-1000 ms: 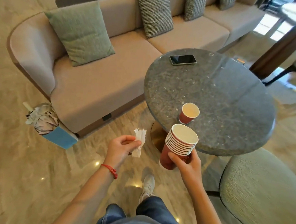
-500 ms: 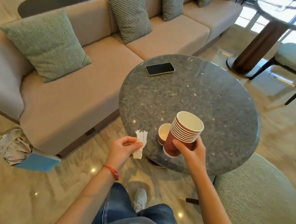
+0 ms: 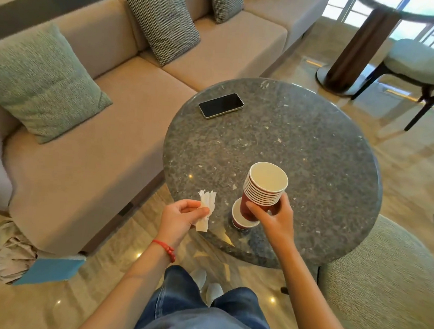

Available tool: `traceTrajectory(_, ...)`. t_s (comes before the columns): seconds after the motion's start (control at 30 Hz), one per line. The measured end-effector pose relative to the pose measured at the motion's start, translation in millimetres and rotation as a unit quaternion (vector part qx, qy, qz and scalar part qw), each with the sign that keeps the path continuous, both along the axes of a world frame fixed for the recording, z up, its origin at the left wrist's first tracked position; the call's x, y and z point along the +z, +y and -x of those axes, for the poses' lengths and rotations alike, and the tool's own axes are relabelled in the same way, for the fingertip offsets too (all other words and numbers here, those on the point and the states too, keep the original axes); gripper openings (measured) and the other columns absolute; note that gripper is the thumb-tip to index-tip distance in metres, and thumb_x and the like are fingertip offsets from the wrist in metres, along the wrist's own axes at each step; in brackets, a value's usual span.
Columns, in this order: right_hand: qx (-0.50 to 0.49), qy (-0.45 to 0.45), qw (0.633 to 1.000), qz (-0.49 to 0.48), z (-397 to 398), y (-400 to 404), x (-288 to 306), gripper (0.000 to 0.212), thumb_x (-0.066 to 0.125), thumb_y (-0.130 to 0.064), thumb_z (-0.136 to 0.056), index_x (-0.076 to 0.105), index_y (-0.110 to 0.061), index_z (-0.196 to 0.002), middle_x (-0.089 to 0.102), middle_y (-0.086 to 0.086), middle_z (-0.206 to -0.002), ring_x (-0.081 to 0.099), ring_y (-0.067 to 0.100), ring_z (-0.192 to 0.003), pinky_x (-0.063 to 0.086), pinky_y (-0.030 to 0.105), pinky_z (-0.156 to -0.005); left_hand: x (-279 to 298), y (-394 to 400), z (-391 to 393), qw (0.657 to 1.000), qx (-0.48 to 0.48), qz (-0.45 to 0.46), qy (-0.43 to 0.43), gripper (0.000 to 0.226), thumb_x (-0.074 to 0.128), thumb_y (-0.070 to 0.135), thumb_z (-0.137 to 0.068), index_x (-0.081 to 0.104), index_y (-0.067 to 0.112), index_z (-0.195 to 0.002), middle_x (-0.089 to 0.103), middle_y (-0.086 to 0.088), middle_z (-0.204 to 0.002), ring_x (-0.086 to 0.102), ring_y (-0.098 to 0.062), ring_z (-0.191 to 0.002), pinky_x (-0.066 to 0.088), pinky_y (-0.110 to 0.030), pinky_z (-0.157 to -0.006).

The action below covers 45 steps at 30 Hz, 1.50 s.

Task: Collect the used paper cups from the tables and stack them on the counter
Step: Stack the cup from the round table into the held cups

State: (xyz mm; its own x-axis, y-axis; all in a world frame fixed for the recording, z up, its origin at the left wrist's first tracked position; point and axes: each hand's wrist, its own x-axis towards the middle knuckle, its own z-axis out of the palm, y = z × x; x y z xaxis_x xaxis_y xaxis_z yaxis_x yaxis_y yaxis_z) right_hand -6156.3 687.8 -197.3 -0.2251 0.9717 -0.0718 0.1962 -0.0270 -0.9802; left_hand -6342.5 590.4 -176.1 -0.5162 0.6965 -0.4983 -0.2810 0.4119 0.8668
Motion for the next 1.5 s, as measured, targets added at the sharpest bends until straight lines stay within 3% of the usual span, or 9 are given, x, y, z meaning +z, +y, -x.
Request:
traceTrajectory(0.27, -0.016, -0.040, 0.999, 0.025, 7.6, -9.4, -31.6, 0.070, 0.082, -0.017, -0.067, 0.042, -0.024, -0.125, 0.050, -0.024, -0.111, 0.050, -0.005, -0.106, 0.040, 0.010, -0.084, -5.1, 7.6, 14.1, 1.000, -0.024, 0.010, 0.000, 0.014, 0.076, 0.005, -0.070, 0.067, 0.011, -0.078, 0.070, -0.004, -0.073, 0.065, -0.005, -0.060, 0.049, -0.016, -0.053)
traceTrajectory(0.37, -0.018, -0.053, 0.998, 0.037, 9.2, -13.8, -40.7, 0.072, 0.082, -0.018, -0.067, 0.038, -0.030, -0.123, 0.046, -0.029, -0.112, 0.045, -0.020, -0.102, 0.038, 0.002, -0.080, -6.6, 8.5, 20.6, 0.999, -0.022, 0.023, -0.008, 0.018, 0.077, 0.005, -0.069, 0.067, 0.008, -0.083, 0.070, -0.014, -0.085, 0.067, -0.022, -0.077, 0.054, -0.033, -0.071)
traceTrajectory(0.47, -0.018, -0.066, 0.996, 0.049, 9.6, -18.7, -49.8, 0.076, 0.083, -0.019, -0.066, 0.037, -0.028, -0.126, 0.046, -0.026, -0.114, 0.043, -0.020, -0.105, 0.038, 0.001, -0.080, -8.0, 8.1, 24.3, 0.999, -0.022, 0.031, -0.009, 0.022, 0.078, 0.008, -0.069, 0.067, 0.005, -0.087, 0.071, -0.018, -0.089, 0.067, -0.030, -0.084, 0.053, -0.041, -0.077)
traceTrajectory(0.6, -0.034, -0.078, 0.995, 0.053, 12.9, -25.6, -59.9, 0.084, 0.086, -0.017, -0.061, 0.032, -0.029, -0.125, 0.043, -0.027, -0.111, 0.040, -0.029, -0.100, 0.032, -0.007, -0.076, -8.8, 7.2, 26.3, 0.999, -0.025, 0.038, -0.007, 0.018, 0.078, 0.008, -0.069, 0.067, 0.010, -0.082, 0.071, -0.015, -0.086, 0.067, -0.028, -0.083, 0.052, -0.040, -0.077)
traceTrajectory(0.77, -0.086, -0.100, 0.990, 0.059, 21.4, -25.4, -63.4, 0.076, 0.086, -0.023, -0.062, 0.033, -0.039, -0.114, 0.043, -0.031, -0.103, 0.047, -0.004, -0.095, 0.035, 0.003, -0.072, -8.0, 5.8, 27.7, 0.999, -0.026, 0.038, -0.011, 0.016, 0.077, 0.006, -0.069, 0.068, 0.008, -0.082, 0.071, -0.010, -0.080, 0.066, -0.023, -0.076, 0.052, -0.034, -0.071)
traceTrajectory(0.9, -0.091, -0.094, 0.990, 0.060, 24.8, -23.9, -60.0, 0.074, 0.085, -0.023, -0.064, 0.035, -0.034, -0.116, 0.042, -0.032, -0.103, 0.045, -0.004, -0.095, 0.035, 0.004, -0.071, -8.9, 7.0, 27.4, 0.999, -0.038, 0.038, -0.010, 0.015, 0.077, 0.006, -0.069, 0.068, 0.008, -0.081, 0.071, -0.007, -0.077, 0.065, -0.020, -0.073, 0.051, -0.028, -0.065)
traceTrajectory(1.03, -0.104, -0.075, 0.989, 0.068, 19.4, -28.0, -50.0, 0.072, 0.083, -0.021, -0.066, 0.034, -0.033, -0.118, 0.042, -0.031, -0.107, 0.046, -0.010, -0.096, 0.038, 0.003, -0.070, -10.5, 15.4, 22.9, 0.997, -0.068, 0.041, -0.024, 0.015, 0.076, 0.005, -0.070, 0.067, 0.009, -0.081, 0.071, -0.011, -0.081, 0.066, -0.024, -0.076, 0.052, -0.033, -0.069)
traceTrajectory(1.37, -0.249, 0.004, 0.964, 0.091, -21.7, -66.3, -27.4, 0.062, 0.081, -0.012, -0.068, 0.045, -0.031, -0.114, 0.058, -0.011, -0.110, 0.057, -0.005, -0.097, 0.049, 0.009, -0.070, -15.4, 54.9, -7.8, 0.971, -0.234, 0.042, -0.024, 0.013, 0.076, 0.008, -0.071, 0.069, 0.010, -0.081, 0.071, 0.002, -0.068, 0.066, -0.006, -0.059, 0.049, -0.018, -0.049)
traceTrajectory(1.5, -0.337, 0.026, 0.937, 0.088, -41.7, -93.4, -22.7, 0.057, 0.082, -0.011, -0.066, 0.051, -0.036, -0.107, 0.061, -0.018, -0.105, 0.058, -0.013, -0.094, 0.047, 0.006, -0.070, -15.9, 68.0, -35.8, 0.943, -0.328, 0.046, -0.022, 0.015, 0.076, 0.009, -0.072, 0.068, 0.009, -0.085, 0.072, -0.004, -0.079, 0.066, -0.012, -0.070, 0.049, -0.021, -0.059)
